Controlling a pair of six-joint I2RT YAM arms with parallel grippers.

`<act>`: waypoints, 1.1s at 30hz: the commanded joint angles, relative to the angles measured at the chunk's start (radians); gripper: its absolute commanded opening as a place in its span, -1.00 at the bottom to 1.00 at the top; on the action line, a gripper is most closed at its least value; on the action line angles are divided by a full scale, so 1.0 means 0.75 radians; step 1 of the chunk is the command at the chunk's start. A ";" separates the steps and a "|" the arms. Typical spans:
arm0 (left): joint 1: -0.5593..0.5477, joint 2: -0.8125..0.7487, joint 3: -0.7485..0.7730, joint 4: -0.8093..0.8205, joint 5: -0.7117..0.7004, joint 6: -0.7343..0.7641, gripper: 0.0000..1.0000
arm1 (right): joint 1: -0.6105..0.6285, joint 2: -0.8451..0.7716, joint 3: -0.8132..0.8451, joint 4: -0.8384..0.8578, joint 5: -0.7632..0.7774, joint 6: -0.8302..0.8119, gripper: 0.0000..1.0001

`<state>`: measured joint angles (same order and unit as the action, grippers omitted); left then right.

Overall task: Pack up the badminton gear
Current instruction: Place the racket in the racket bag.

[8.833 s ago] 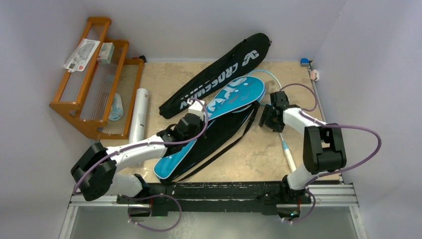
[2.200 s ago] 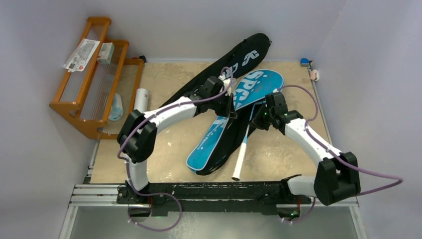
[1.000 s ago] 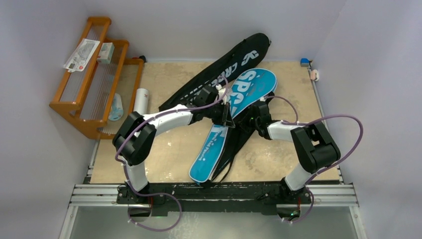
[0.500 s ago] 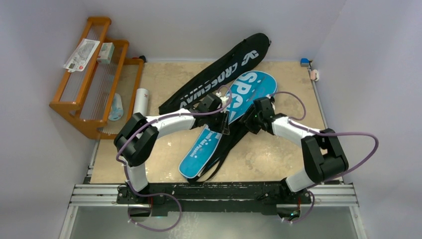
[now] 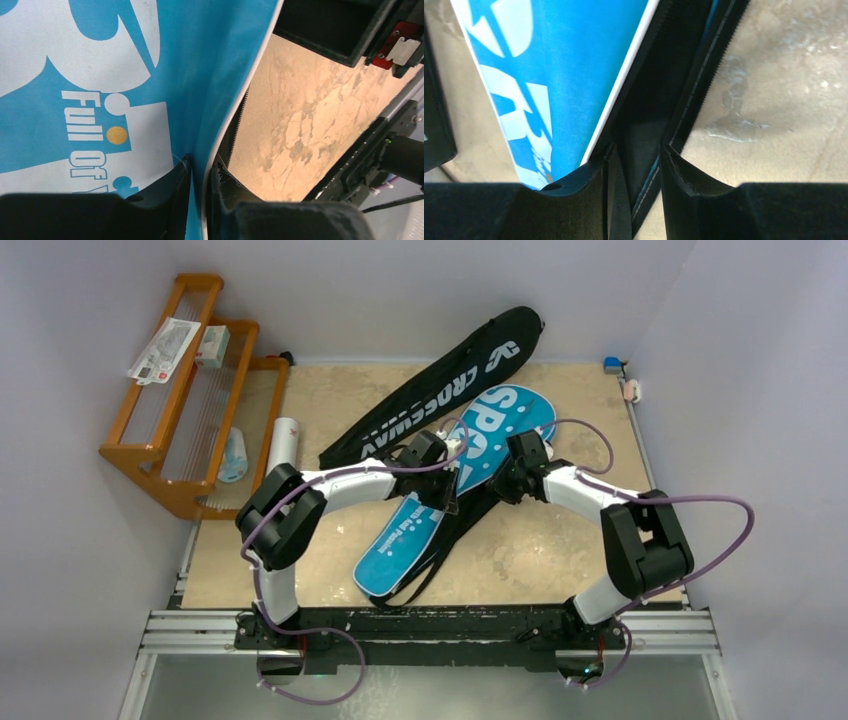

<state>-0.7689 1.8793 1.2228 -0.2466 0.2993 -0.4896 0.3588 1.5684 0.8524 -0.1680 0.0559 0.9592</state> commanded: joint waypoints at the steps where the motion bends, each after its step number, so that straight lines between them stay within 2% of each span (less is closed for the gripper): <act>1: 0.000 -0.064 -0.028 0.093 0.147 -0.063 -0.79 | -0.009 0.010 0.029 0.168 -0.072 -0.041 -0.23; 5: 0.010 -0.103 -0.070 0.166 0.210 -0.120 -0.98 | -0.011 0.013 -0.022 0.321 -0.138 -0.017 -0.22; 7: 0.014 -0.117 -0.075 0.176 0.222 -0.127 -1.00 | -0.011 0.044 -0.004 0.326 -0.142 -0.013 -0.23; 10: 0.021 -0.136 -0.080 0.181 0.224 -0.131 -1.00 | -0.011 0.113 0.048 0.290 -0.123 -0.014 -0.41; 14: 0.025 -0.149 -0.084 0.179 0.197 -0.122 -1.00 | -0.016 0.196 0.102 0.213 -0.093 -0.012 -0.51; 18: 0.025 -0.119 -0.079 0.162 0.157 -0.093 -1.00 | -0.019 0.176 0.097 0.165 -0.093 -0.023 -1.00; 24: 0.025 -0.080 -0.063 0.107 0.022 -0.033 -1.00 | -0.032 -0.009 0.111 -0.138 -0.020 -0.067 -1.00; 29: 0.024 -0.080 -0.055 0.088 -0.096 -0.006 -1.00 | -0.035 -0.217 -0.029 -0.377 0.126 -0.018 -1.00; 32: 0.024 -0.077 -0.050 0.090 -0.124 0.005 -1.00 | -0.040 -0.314 -0.156 -0.397 0.135 0.009 -0.90; 33: 0.022 -0.075 -0.048 0.090 -0.127 0.011 -1.00 | -0.042 -0.342 -0.197 -0.380 0.133 0.018 -0.75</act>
<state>-0.7551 1.8248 1.1645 -0.1905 0.2798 -0.5205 0.3370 1.3689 0.8173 -0.3359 0.0937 0.9421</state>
